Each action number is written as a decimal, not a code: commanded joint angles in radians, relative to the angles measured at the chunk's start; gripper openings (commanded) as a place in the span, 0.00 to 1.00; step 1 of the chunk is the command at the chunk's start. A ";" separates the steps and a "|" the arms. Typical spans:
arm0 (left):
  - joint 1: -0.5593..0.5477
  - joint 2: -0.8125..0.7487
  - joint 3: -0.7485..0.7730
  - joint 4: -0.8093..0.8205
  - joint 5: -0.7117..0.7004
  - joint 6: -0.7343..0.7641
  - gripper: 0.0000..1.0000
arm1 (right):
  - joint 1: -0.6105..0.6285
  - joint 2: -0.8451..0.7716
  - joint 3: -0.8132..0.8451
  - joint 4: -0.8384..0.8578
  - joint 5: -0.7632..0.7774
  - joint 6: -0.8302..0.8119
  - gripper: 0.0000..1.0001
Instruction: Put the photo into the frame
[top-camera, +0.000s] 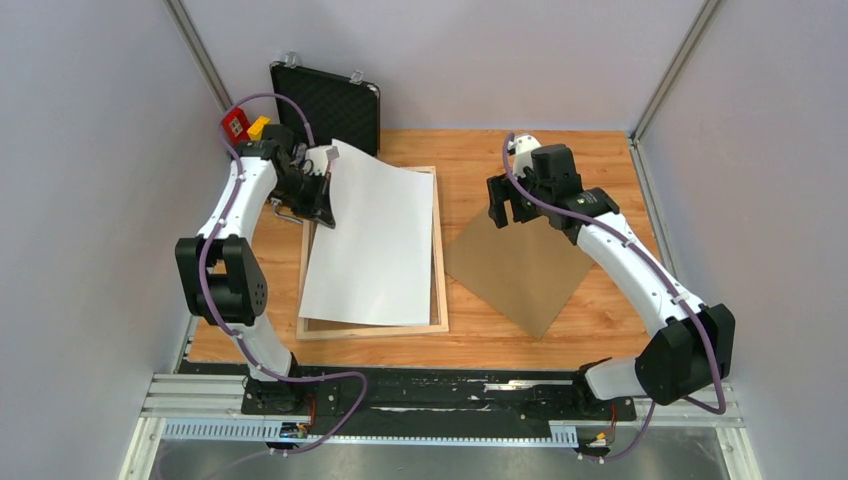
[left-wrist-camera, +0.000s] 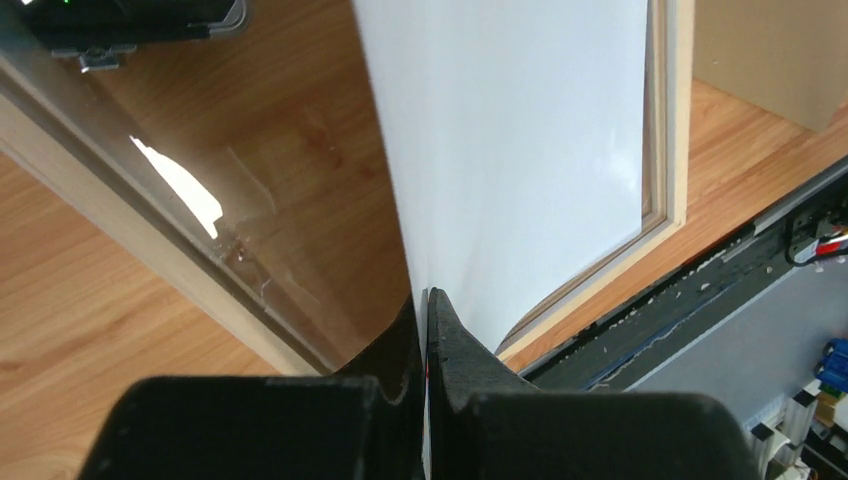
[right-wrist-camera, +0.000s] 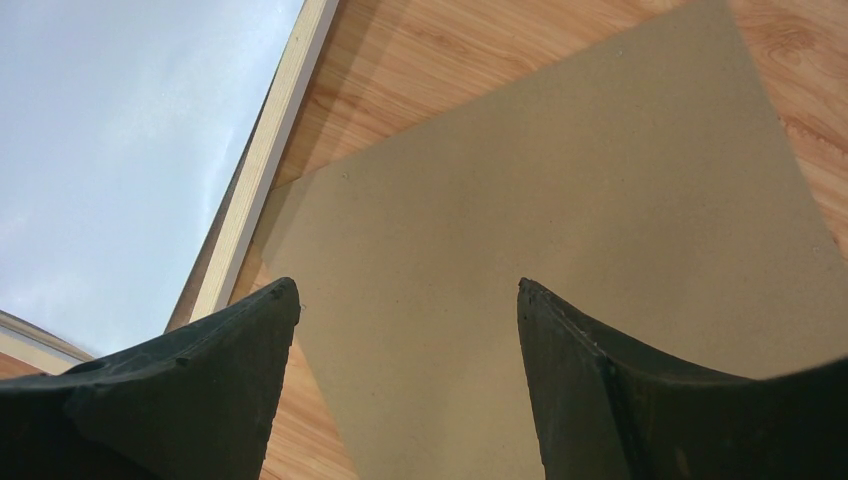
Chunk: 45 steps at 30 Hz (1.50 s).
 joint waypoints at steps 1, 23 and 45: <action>0.032 -0.008 -0.031 0.018 -0.033 0.020 0.00 | -0.005 -0.039 -0.003 0.047 -0.015 -0.006 0.78; 0.059 0.000 -0.149 0.202 0.052 -0.165 0.00 | -0.030 -0.063 -0.035 0.057 -0.038 -0.002 0.78; 0.075 -0.081 -0.264 0.294 -0.013 -0.213 0.00 | -0.044 -0.062 -0.037 0.060 -0.053 0.005 0.78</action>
